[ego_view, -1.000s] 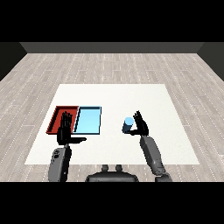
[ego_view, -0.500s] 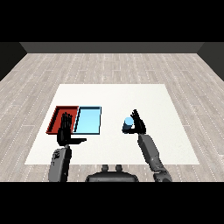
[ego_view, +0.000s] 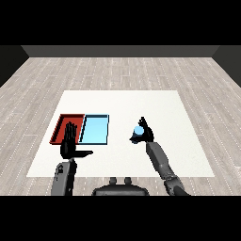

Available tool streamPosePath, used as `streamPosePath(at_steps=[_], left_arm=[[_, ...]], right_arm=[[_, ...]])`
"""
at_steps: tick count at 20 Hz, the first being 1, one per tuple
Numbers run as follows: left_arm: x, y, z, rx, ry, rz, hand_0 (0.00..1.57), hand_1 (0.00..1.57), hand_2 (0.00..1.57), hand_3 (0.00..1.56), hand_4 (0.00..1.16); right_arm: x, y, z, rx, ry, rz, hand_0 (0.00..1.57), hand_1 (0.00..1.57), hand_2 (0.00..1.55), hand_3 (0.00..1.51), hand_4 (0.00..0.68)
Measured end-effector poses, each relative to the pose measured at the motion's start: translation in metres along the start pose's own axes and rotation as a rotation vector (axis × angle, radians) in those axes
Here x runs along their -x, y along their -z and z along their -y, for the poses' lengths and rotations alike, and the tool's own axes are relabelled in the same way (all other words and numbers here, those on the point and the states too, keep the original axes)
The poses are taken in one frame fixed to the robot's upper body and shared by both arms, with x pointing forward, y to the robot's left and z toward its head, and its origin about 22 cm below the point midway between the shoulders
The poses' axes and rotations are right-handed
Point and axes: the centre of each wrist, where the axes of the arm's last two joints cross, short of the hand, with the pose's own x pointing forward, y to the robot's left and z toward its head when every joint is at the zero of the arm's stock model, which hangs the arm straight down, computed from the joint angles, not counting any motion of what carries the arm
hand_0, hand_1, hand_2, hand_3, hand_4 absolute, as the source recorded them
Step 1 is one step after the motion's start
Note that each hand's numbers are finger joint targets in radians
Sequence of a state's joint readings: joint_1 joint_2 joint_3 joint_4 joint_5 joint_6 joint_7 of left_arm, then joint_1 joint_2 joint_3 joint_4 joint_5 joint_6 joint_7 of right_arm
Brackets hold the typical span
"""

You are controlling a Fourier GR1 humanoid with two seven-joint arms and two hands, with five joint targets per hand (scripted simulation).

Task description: Pick the blue can and put it in the blue box

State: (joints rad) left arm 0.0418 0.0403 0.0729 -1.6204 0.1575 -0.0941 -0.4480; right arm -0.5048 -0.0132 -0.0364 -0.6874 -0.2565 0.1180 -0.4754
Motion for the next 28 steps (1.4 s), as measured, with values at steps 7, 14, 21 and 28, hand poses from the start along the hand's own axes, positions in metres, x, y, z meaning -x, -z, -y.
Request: streamPosePath(at_steps=[7, 14, 21, 28], left_arm=[[0.005, -0.001, 0.000, -0.003, -0.007, 0.000, 0.00, 0.00, 0.00, 0.00, 0.00], [0.000, 0.005, 0.004, -0.006, -0.009, 0.000, 0.00, 0.00, 0.00, 0.00, 0.00], [0.007, 0.002, 0.006, 0.000, -0.016, 0.000, 0.00, 0.00, 0.00, 0.00, 0.00], [0.004, 0.012, 0.010, 0.015, -0.029, -0.016, 0.00, 0.00, 0.00, 0.00, 0.00]], right_arm=[[-0.003, 0.005, -0.005, -0.020, 0.012, -0.013, 0.00, 0.00, 0.00, 0.00, 0.000], [0.006, 0.010, -0.016, 0.031, -0.044, -0.025, 1.55, 1.55, 1.48, 1.45, 0.647], [-0.004, 0.012, -0.013, 0.067, -0.140, -0.063, 1.55, 1.55, 1.49, 1.44, 0.680], [-0.011, 0.007, -0.014, 0.054, -0.177, -0.015, 1.49, 1.49, 1.45, 1.41, 0.651]])
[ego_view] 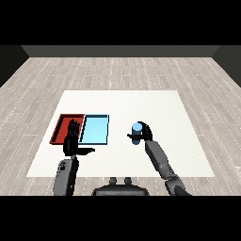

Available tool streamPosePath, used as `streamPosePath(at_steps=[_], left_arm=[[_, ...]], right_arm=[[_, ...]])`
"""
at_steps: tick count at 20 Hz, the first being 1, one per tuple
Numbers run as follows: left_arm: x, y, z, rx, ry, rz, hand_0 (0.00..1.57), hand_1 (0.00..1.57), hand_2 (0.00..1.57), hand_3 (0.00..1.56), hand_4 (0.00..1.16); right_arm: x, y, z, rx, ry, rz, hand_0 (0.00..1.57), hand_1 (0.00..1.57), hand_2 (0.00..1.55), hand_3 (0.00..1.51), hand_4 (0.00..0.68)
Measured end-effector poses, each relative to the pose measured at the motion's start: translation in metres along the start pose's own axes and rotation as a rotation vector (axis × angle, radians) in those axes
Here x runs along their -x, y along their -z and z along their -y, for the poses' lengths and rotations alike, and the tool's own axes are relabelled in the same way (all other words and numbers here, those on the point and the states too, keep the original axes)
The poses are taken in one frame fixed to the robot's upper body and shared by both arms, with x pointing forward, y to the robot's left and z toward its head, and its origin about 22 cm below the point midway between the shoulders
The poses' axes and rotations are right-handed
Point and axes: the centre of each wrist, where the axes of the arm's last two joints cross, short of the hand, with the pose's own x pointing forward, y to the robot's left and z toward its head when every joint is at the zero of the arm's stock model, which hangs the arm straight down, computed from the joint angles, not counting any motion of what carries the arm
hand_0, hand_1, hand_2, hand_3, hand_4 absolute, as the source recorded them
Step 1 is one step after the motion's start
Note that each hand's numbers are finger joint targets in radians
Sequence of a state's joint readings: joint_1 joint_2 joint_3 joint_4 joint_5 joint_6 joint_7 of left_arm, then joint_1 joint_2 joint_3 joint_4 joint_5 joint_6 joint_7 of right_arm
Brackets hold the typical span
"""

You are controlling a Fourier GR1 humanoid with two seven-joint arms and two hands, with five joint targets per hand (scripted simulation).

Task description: Pick the blue can and put it in the blue box

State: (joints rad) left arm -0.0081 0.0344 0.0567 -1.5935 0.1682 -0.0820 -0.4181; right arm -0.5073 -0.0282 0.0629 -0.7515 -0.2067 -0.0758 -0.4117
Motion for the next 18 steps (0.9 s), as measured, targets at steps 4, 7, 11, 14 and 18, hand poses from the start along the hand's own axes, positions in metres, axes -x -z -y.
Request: streamPosePath(at_steps=[4, 7, 11, 14, 18], left_arm=[[0.006, -0.007, 0.015, 0.029, 0.037, -0.022, 0.00, 0.00, 0.00, 0.00, 0.00], [0.017, -0.008, 0.022, 0.053, 0.030, -0.053, 0.00, 0.00, 0.00, 0.00, 0.00], [0.026, -0.008, 0.038, 0.081, 0.015, -0.089, 0.00, 0.00, 0.00, 0.00, 0.00], [0.026, -0.003, 0.045, 0.113, -0.011, -0.117, 0.00, 0.00, 0.00, 0.00, 0.00], [0.029, 0.004, 0.053, 0.142, -0.012, -0.153, 0.00, 0.00, 0.00, 0.00, 0.00]], right_arm=[[-0.015, 0.006, -0.007, -0.009, -0.013, 0.051, 1.47, 1.47, 1.45, 1.41, 0.643], [-0.032, 0.011, -0.014, -0.025, -0.015, 0.090, 1.50, 1.50, 1.46, 1.41, 0.648], [-0.048, 0.015, -0.014, -0.060, -0.018, 0.165, 1.44, 1.44, 1.43, 1.41, 0.665], [-0.063, 0.018, -0.017, -0.084, -0.019, 0.218, 1.43, 1.43, 1.45, 1.42, 0.661], [-0.074, 0.017, -0.028, -0.097, -0.011, 0.247, 1.43, 1.43, 1.45, 1.42, 0.660]])
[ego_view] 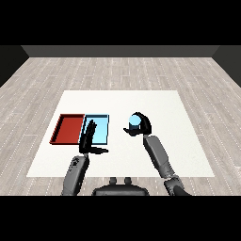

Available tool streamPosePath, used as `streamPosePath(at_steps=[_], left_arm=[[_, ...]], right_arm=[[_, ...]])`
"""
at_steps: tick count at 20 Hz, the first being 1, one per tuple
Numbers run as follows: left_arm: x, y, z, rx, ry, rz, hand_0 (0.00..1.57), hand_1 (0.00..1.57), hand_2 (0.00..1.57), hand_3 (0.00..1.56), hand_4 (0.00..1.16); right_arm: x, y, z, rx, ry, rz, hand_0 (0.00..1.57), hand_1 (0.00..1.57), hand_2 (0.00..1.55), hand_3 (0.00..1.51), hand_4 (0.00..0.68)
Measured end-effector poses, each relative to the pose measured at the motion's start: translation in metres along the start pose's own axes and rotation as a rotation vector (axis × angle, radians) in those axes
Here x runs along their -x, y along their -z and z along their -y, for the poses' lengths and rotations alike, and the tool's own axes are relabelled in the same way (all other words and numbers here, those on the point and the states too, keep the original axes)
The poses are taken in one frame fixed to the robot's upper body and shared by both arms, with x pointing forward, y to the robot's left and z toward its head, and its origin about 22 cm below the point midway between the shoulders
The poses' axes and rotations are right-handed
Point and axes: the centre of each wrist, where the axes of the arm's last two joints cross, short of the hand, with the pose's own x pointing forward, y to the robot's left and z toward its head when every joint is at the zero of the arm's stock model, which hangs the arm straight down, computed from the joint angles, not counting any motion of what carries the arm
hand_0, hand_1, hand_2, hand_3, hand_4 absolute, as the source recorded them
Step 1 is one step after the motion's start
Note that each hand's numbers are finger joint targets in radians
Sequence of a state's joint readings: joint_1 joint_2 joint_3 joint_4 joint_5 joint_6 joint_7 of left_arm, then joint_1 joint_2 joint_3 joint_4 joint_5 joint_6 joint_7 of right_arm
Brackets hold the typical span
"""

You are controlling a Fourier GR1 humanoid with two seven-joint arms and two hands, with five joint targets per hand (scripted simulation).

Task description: Pick the blue can and put it in the blue box

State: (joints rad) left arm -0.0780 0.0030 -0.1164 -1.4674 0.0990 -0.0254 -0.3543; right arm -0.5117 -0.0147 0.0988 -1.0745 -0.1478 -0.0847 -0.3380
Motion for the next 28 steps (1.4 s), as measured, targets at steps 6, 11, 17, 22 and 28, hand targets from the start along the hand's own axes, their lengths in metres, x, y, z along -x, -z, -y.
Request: streamPosePath(at_steps=[6, 11, 17, 22, 28], left_arm=[[0.005, 0.012, 0.017, 0.022, -0.006, -0.021, 0.00, 0.00, 0.00, 0.00, 0.00], [0.009, 0.024, 0.032, 0.046, -0.004, -0.030, 0.00, 0.00, 0.00, 0.00, 0.00], [0.013, 0.027, 0.049, 0.069, -0.004, -0.049, 0.00, 0.00, 0.00, 0.00, 0.00], [0.022, 0.033, 0.056, 0.075, 0.000, -0.093, 0.00, 0.00, 0.00, 0.00, 0.00], [0.037, 0.036, 0.070, 0.078, 0.009, -0.135, 0.00, 0.00, 0.00, 0.00, 0.00]], right_arm=[[-0.007, -0.009, -0.021, -0.016, 0.005, 0.021, 1.43, 1.43, 1.44, 1.41, 0.654], [-0.013, -0.008, -0.029, -0.029, 0.002, 0.034, 1.42, 1.42, 1.44, 1.41, 0.666], [-0.015, -0.006, -0.038, -0.046, 0.007, 0.042, 1.42, 1.42, 1.45, 1.42, 0.660], [-0.017, -0.007, -0.040, -0.067, 0.011, 0.058, 1.41, 1.41, 1.44, 1.41, 0.666], [-0.023, -0.011, -0.052, -0.086, 0.015, 0.071, 1.40, 1.40, 1.44, 1.40, 0.679]])
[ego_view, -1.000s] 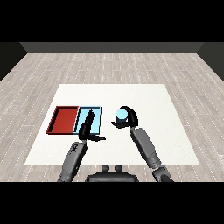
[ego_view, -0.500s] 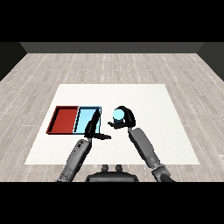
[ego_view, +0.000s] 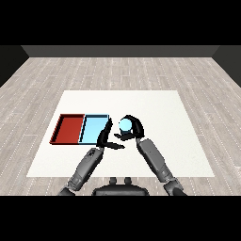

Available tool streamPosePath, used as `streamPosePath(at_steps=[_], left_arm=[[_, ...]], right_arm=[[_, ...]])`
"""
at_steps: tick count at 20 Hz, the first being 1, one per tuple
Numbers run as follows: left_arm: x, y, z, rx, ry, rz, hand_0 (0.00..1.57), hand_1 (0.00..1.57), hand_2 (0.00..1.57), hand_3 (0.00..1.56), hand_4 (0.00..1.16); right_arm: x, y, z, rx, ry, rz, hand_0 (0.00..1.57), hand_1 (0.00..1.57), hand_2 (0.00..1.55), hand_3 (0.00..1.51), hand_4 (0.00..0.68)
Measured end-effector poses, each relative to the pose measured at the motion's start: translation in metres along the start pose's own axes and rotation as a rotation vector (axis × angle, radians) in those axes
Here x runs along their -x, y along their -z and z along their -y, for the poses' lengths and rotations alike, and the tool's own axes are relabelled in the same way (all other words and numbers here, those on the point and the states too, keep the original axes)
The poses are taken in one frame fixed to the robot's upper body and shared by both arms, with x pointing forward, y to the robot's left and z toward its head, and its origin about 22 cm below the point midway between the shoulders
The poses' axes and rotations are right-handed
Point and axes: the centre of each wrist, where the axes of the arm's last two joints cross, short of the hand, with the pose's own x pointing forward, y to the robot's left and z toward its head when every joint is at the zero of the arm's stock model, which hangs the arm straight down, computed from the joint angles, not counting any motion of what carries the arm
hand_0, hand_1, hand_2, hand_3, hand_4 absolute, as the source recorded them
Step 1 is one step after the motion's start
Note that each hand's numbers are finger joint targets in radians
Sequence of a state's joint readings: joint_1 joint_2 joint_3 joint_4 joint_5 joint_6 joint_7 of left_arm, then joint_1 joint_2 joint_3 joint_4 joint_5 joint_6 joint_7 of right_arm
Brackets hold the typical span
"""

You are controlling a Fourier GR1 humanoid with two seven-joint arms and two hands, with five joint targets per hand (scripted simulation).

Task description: Pick the blue can and put it in the blue box

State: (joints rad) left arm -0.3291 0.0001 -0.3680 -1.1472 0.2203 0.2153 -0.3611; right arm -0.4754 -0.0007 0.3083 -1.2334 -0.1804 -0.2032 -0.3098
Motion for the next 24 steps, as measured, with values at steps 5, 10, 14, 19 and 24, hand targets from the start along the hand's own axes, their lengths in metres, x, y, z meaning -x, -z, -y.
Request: streamPosePath(at_steps=[5, 10, 14, 19, 24], left_arm=[[0.010, -0.001, 0.002, 0.007, -0.002, -0.007, 0.00, 0.00, 0.00, 0.00, 0.00], [0.004, 0.002, 0.011, 0.019, -0.018, -0.016, 0.00, 0.00, 0.00, 0.00, 0.00], [0.006, 0.008, 0.010, 0.029, -0.018, -0.016, 0.00, 0.00, 0.00, 0.00, 0.00], [0.005, 0.009, 0.026, 0.039, -0.009, -0.014, 0.00, 0.00, 0.00, 0.00, 0.00], [0.003, 0.015, 0.029, 0.049, -0.025, -0.006, 0.00, 0.00, 0.00, 0.00, 0.10]], right_arm=[[-0.005, 0.000, -0.005, -0.024, 0.009, 0.001, 1.40, 1.40, 1.45, 1.41, 0.677], [-0.008, 0.005, -0.007, -0.049, 0.008, 0.007, 1.40, 1.40, 1.43, 1.39, 0.654], [-0.007, 0.002, -0.015, -0.066, 0.003, 0.010, 1.42, 1.42, 1.43, 1.39, 0.653], [-0.004, 0.000, -0.025, -0.071, 0.011, 0.007, 1.42, 1.42, 1.44, 1.40, 0.617], [-0.010, 0.004, -0.038, -0.096, -0.013, 0.009, 1.36, 1.36, 1.44, 1.40, 0.615]])
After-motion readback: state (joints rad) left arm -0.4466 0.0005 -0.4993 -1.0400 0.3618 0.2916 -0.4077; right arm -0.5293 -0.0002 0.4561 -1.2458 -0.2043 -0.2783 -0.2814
